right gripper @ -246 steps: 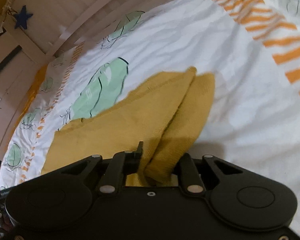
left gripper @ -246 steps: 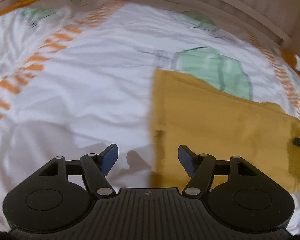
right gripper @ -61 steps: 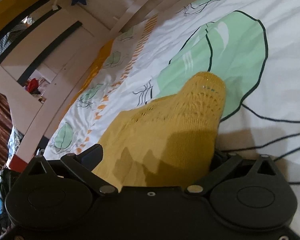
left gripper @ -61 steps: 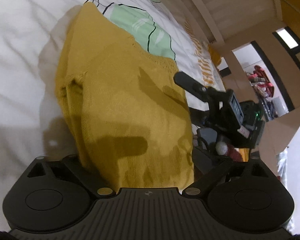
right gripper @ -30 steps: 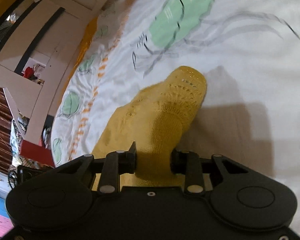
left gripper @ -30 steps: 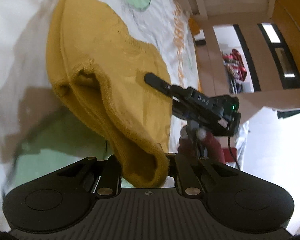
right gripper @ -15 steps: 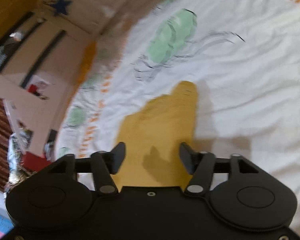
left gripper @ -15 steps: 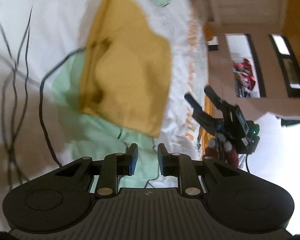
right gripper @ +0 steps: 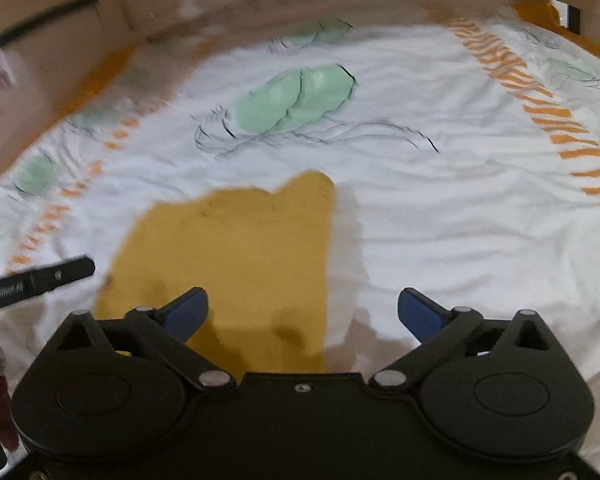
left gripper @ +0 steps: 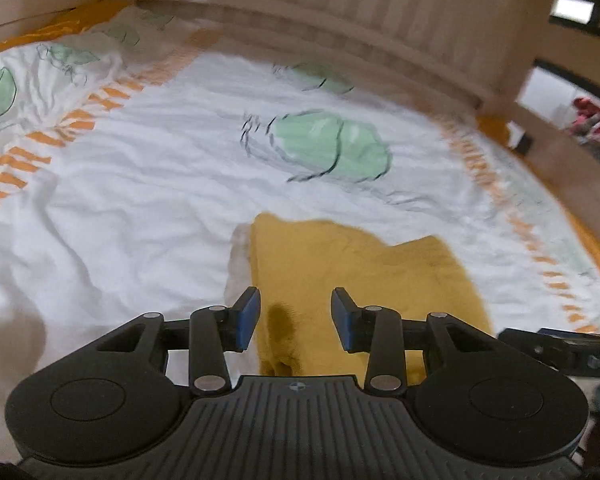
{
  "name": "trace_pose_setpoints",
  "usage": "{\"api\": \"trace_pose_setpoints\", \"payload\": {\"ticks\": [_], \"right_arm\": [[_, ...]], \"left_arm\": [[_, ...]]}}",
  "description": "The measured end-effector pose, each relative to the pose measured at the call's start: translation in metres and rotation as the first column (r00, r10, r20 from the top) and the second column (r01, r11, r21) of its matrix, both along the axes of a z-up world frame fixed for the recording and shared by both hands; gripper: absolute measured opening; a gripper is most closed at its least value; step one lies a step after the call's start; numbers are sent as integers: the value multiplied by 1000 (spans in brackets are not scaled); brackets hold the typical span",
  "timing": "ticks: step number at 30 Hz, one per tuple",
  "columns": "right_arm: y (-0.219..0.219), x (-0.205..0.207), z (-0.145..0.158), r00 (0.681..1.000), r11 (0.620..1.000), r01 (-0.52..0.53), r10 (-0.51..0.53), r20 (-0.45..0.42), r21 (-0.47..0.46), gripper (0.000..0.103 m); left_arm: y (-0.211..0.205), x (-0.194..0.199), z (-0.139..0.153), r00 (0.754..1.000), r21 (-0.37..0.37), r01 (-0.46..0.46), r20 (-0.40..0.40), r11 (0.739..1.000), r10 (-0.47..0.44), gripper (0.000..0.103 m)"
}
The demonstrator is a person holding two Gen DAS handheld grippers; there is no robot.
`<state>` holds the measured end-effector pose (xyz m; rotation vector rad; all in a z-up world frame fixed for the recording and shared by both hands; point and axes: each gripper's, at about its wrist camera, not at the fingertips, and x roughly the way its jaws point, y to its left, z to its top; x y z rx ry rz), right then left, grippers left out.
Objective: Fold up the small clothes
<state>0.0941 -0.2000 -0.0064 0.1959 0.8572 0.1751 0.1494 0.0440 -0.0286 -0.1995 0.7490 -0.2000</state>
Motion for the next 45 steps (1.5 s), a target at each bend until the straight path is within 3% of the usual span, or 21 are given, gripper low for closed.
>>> {"api": "trace_pose_setpoints", "payload": {"ticks": [1,3,5,11,14,16,18,20,22,26,30,34,38,42,45], "right_arm": [[1,1,-2,1000,1000,-2,2,5,25,70],[1,4,-6,1000,998,-7,7,0,62,56],[1,7,-6,999,996,-26,24,26,80,53],[17,30,-4,991,993,-96,89,101,75,45],[23,48,-18,989,993,-115,113,91,19,42],[17,64,-36,996,997,-83,83,34,-5,19],[3,73,-43,999,997,-37,36,12,69,10],[-1,75,-36,1000,993,-16,14,11,115,12],[5,71,-24,998,992,-44,37,59,120,29],[30,73,-10,981,973,-177,162,107,147,29],[63,92,-18,961,957,-271,263,80,108,29],[83,116,-44,955,953,-297,297,5,62,29],[83,122,-48,953,950,-303,303,5,71,29],[81,117,-36,941,939,-338,336,50,65,35],[74,101,-19,935,938,-343,335,117,55,48]], "left_arm": [[-3,6,-8,1000,22,-6,-13,1000,6,38],[-11,13,-23,998,79,-13,-66,997,19,38],[7,-3,-39,995,81,-5,-95,997,13,41],[18,-12,-45,998,58,-9,-63,998,13,45],[25,-13,-44,998,34,-16,-65,999,19,47],[27,-14,-45,998,16,-19,-63,1000,20,49],[29,-15,-46,998,2,-22,-64,1000,22,50],[30,-15,-47,998,-5,-24,-62,1000,24,50],[30,-16,-47,998,-7,-28,-57,1000,27,50],[29,-18,-49,999,-8,-32,-42,999,31,51],[29,-19,-50,999,-15,-35,-40,999,34,51],[31,-20,-51,999,-29,-36,-38,999,35,51],[33,-19,-52,998,-44,-40,-41,998,39,52],[33,-19,-51,998,-45,-40,-42,998,38,52],[34,-17,-50,998,-54,-41,-51,998,38,54]]}}
